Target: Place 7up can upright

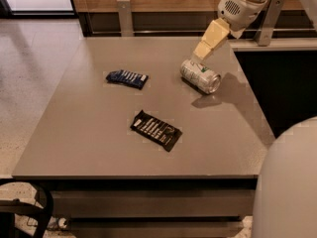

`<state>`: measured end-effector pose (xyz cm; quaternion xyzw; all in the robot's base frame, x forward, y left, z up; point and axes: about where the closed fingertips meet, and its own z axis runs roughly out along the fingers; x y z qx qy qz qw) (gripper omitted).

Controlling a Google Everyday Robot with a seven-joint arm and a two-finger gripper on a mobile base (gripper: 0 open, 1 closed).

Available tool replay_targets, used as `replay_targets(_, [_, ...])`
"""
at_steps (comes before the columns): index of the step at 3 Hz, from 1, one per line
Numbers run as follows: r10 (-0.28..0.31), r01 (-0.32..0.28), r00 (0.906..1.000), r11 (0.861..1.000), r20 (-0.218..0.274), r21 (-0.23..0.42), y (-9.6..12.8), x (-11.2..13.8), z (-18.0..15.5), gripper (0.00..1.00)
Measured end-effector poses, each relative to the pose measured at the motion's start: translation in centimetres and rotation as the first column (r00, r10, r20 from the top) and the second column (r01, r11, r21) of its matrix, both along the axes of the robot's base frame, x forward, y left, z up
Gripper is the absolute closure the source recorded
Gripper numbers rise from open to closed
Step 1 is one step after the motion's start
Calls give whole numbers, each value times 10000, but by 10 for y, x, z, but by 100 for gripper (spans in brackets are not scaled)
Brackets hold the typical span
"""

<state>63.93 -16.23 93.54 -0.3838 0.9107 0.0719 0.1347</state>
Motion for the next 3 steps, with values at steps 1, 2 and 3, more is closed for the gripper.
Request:
replay_targets(1, [-186, 180, 9988, 9997, -463, -142, 7, 13, -17, 0])
replay_targets(2, [-323, 298, 9965, 9990, -776, -339, 13, 25, -34, 0])
replay_targets(3, [-490, 439, 9927, 9978, -1100, -487, 17, 30, -51, 0])
